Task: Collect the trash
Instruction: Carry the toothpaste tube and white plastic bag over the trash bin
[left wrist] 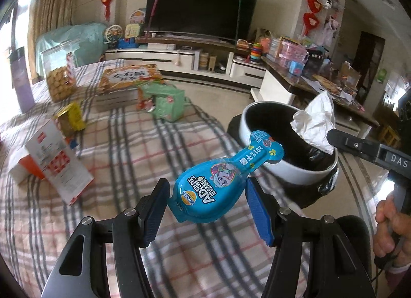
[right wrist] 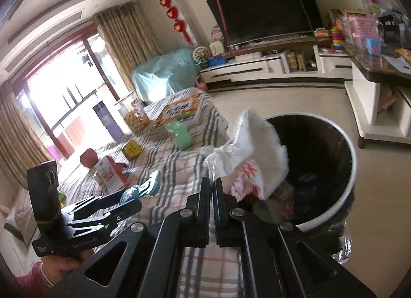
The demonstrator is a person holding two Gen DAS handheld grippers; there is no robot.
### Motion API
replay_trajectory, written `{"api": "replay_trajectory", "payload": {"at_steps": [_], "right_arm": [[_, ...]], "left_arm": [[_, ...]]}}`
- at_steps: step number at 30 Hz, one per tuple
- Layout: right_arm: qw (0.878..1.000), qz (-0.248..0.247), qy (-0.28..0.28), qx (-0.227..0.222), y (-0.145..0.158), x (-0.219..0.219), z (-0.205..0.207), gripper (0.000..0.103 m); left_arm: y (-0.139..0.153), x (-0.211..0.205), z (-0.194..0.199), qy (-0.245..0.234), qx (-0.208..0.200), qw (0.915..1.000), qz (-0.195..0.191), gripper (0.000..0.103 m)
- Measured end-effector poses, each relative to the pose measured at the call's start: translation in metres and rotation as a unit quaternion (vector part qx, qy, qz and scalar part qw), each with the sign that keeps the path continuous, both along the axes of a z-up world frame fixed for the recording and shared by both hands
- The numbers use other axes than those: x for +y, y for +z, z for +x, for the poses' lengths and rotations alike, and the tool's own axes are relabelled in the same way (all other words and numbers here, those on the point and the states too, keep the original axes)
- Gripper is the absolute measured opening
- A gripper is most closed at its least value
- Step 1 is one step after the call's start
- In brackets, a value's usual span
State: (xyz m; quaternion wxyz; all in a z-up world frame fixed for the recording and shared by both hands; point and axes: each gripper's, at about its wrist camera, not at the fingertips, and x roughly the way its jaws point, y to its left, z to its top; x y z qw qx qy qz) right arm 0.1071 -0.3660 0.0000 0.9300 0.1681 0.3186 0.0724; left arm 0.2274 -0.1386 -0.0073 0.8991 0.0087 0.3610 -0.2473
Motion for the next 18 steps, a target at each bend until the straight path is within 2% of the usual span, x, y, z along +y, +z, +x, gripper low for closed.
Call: {"api": "replay_trajectory", "payload": {"at_steps": [18], "right_arm": [[0.999,0.011,-0.033,0.017,-0.014,-0.041,0.001,0.002]], "left_arm": [[-0.002,-0.059,0.022,-0.027,-0.002,0.9994,0.022,0.059]]}}
